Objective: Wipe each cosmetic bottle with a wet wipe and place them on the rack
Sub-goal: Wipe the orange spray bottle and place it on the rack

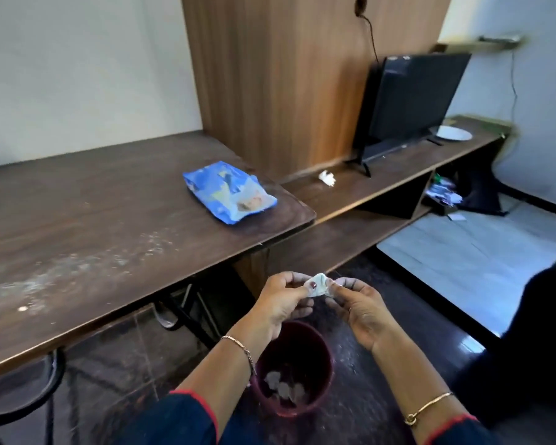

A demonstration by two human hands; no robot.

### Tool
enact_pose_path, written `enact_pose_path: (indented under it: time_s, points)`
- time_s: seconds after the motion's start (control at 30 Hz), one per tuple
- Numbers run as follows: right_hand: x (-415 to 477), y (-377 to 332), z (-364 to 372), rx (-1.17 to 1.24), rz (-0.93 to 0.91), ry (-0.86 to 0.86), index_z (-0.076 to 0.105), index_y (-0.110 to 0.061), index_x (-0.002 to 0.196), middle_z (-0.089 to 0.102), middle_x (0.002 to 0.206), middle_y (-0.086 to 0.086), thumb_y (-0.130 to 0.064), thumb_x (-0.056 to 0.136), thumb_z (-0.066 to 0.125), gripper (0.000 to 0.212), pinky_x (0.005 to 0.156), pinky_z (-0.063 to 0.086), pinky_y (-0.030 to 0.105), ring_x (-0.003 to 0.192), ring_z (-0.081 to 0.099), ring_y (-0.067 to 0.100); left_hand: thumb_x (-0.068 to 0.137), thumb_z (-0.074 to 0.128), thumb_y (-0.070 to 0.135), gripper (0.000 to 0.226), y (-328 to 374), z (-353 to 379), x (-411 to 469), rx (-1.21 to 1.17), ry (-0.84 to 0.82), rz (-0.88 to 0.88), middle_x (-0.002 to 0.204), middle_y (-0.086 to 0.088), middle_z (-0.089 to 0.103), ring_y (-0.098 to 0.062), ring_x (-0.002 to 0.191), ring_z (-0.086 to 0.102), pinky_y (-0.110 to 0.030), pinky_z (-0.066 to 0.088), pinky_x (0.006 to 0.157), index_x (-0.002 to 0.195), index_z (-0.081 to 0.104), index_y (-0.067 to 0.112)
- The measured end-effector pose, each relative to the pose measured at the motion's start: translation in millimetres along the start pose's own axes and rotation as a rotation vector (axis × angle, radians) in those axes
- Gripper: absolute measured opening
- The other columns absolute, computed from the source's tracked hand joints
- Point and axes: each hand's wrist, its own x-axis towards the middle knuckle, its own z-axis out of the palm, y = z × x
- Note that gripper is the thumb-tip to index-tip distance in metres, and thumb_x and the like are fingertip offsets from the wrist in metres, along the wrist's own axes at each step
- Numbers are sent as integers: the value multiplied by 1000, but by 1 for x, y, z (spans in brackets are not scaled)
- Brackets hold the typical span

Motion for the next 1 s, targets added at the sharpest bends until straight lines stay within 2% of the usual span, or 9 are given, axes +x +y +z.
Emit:
enact_pose_path:
  time_s: [0.13, 0.37, 0.5, 0.67, 0.73, 0.77, 0.83, 0.9, 1.0]
  points:
    - [14, 26, -25, -10, 65, 61, 59, -5, 75, 66, 71, 8, 1, 85, 63, 12, 54, 53, 16, 55, 64, 7, 87, 66, 12, 11, -32, 6, 25, 32, 17, -90, 78, -5, 66, -9, 59, 59, -22, 55, 55, 97, 65, 7]
    - [37, 83, -42, -100, 217, 253, 55, -5, 78, 61, 78, 12, 9, 86, 59, 17, 49, 53, 15, 58, 64, 11, 89, 62, 9, 4, -82, -18, 46, 145, 18, -275, 81, -4, 65, -10, 62, 58, -20, 54, 56, 90, 64, 12]
    - [51, 111, -46, -143, 287, 341, 52, -6, 76, 62, 85, 15, 10, 85, 61, 20, 52, 55, 15, 71, 62, 16, 92, 58, 11, 4, -98, -38, 54, 160, 52, -322, 84, -2, 65, -10, 63, 58, -18, 52, 57, 94, 62, 11]
    - [75, 133, -37, -191, 300, 422, 53, -5, 70, 61, 91, 21, 11, 85, 61, 23, 55, 54, 16, 69, 61, 16, 92, 59, 15, 11, -112, -59, 63, 152, 79, -330, 92, -4, 67, -10, 70, 61, -19, 54, 64, 102, 63, 10]
    - [83, 138, -34, -180, 297, 423, 57, -3, 77, 63, 97, 24, 11, 84, 61, 17, 66, 57, 21, 75, 63, 20, 92, 60, 17, 12, -114, -64, 66, 142, 82, -314, 97, -5, 68, -11, 76, 62, -21, 54, 67, 102, 63, 11]
    - [85, 139, -33, -185, 301, 409, 61, -1, 87, 64, 104, 24, 12, 85, 59, 14, 76, 57, 25, 82, 64, 22, 92, 60, 18, 12, -114, -67, 67, 136, 90, -306, 100, -5, 69, -12, 79, 63, -21, 54, 69, 102, 64, 12]
    - [89, 142, -34, -217, 321, 332, 59, 4, 114, 60, 120, 19, 16, 87, 50, 31, 91, 52, 31, 100, 63, 25, 93, 59, 19, 11, -115, -71, 70, 123, 103, -284, 104, -5, 69, -14, 87, 65, -23, 55, 74, 101, 64, 14]
    - [90, 144, -35, -250, 347, 276, 52, 3, 127, 54, 132, 16, 18, 89, 41, 43, 94, 49, 29, 110, 59, 24, 93, 59, 19, 11, -114, -75, 72, 114, 110, -266, 106, -6, 69, -17, 94, 65, -26, 55, 80, 102, 64, 14]
    - [90, 145, -36, -254, 339, 293, 51, 4, 129, 53, 134, 17, 17, 90, 40, 42, 94, 47, 28, 114, 57, 24, 93, 58, 19, 16, -112, -79, 74, 98, 126, -241, 108, -6, 68, -16, 93, 65, -25, 55, 78, 106, 64, 11]
